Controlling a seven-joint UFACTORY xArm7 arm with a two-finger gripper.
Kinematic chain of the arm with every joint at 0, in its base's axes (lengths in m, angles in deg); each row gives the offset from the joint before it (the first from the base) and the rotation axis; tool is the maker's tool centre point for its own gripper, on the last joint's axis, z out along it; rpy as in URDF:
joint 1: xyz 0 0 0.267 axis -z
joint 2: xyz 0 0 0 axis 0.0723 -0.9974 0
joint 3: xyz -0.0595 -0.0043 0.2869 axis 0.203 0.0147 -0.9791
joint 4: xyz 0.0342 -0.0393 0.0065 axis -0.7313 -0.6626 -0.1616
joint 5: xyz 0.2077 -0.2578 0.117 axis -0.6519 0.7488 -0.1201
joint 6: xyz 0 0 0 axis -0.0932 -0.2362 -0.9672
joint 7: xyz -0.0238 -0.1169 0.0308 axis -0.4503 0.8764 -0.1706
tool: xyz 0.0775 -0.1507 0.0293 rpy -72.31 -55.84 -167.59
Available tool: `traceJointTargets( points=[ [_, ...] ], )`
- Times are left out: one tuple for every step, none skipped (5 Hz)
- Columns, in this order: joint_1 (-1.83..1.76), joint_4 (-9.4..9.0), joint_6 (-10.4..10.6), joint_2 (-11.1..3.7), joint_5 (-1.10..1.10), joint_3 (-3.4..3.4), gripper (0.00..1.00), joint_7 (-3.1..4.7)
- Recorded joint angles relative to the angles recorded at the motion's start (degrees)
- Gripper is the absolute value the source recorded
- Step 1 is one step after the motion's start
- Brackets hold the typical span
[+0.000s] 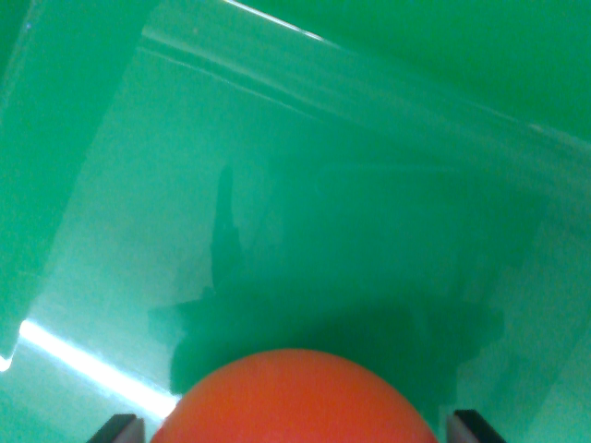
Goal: Pick fruit
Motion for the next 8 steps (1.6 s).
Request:
traceJointTargets(
  points=[
    [0.00,0.00,0.0,0.00,0.00,0.00,1.00,0.00],
    [0.01,0.38,-0.7,0.30,-0.04,-0.01,1.00,0.03],
    [0.01,0.38,-0.7,0.30,-0.04,-0.01,1.00,0.03],
    [0.04,0.98,-1.8,0.78,-0.11,-0.02,1.00,0.07],
    [0.04,0.98,-1.8,0.78,-0.11,-0.02,1.00,0.07],
    [0.06,1.73,-3.1,1.38,-0.19,-0.03,1.00,0.12],
    [0.06,1.73,-3.1,1.38,-0.19,-0.03,1.00,0.12],
    [0.10,2.68,-4.8,2.13,-0.29,-0.05,1.00,0.18]
  ],
)
